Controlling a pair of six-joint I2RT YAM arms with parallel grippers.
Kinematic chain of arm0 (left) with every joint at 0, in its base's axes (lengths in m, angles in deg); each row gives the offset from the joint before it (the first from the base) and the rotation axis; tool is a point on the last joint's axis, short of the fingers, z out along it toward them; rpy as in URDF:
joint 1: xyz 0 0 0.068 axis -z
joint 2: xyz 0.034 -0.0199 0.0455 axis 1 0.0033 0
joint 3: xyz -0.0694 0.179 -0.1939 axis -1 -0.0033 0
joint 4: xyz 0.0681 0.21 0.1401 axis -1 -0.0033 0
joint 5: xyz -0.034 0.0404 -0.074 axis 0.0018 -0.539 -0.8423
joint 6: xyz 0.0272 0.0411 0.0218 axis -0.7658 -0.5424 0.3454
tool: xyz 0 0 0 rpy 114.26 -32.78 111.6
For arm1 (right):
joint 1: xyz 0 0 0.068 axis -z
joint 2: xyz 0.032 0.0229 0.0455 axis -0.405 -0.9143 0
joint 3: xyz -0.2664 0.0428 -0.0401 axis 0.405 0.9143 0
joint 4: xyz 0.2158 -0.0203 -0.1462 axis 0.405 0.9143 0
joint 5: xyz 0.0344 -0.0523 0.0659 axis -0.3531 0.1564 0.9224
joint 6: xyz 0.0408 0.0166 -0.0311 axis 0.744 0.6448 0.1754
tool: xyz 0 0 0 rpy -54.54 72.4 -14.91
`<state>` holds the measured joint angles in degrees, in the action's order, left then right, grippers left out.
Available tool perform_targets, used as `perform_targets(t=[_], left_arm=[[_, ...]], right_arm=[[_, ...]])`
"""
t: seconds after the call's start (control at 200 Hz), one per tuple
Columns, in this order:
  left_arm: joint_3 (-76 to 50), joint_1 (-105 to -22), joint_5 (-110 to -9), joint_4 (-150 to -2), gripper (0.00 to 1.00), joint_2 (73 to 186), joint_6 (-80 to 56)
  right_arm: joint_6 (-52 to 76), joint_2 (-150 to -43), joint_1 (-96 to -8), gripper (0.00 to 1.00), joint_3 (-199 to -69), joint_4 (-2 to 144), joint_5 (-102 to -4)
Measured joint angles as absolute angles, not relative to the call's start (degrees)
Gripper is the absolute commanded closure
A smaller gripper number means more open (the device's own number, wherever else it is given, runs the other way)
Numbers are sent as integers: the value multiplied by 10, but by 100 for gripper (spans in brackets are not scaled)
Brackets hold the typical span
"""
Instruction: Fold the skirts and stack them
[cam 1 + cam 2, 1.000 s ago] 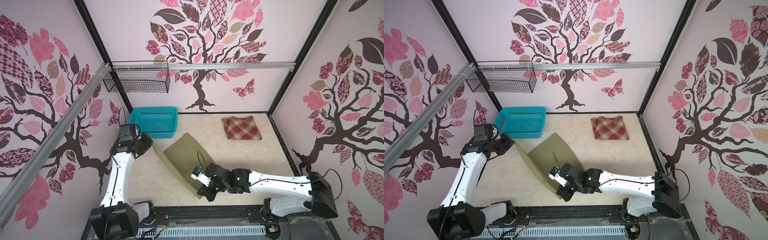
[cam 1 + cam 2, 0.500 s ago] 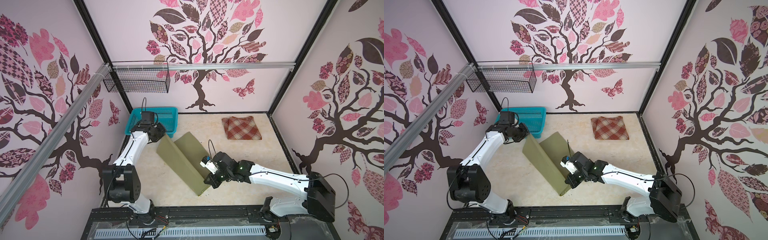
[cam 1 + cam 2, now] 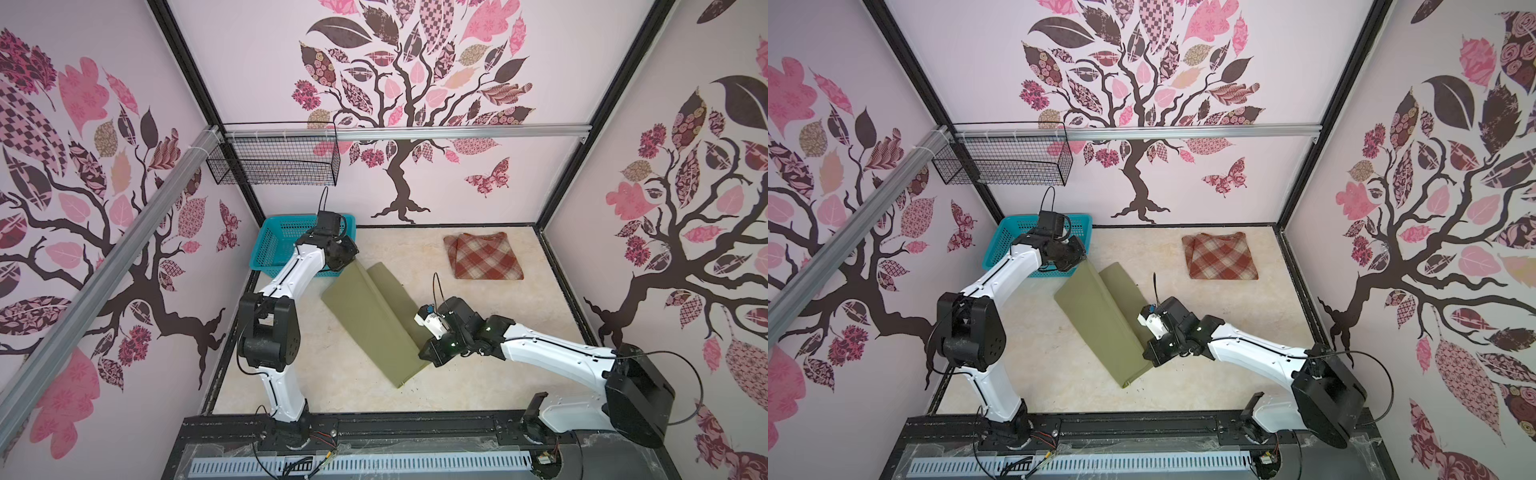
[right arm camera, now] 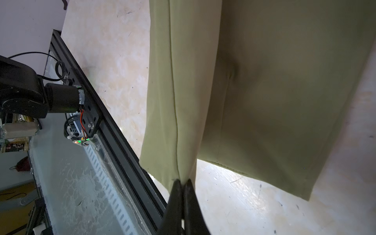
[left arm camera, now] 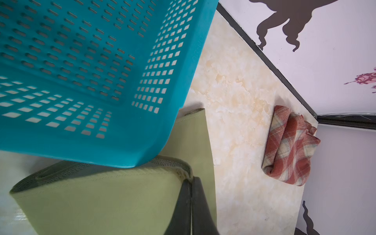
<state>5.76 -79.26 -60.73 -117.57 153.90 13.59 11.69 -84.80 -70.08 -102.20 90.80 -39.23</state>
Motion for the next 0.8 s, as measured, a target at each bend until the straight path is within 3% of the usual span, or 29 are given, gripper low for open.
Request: perform_targets(t=[0.8], left_arm=[[137, -764, -621, -1153, 100, 1638, 154]], right_arm=[[134, -862, -653, 100, -1014, 926, -414]])
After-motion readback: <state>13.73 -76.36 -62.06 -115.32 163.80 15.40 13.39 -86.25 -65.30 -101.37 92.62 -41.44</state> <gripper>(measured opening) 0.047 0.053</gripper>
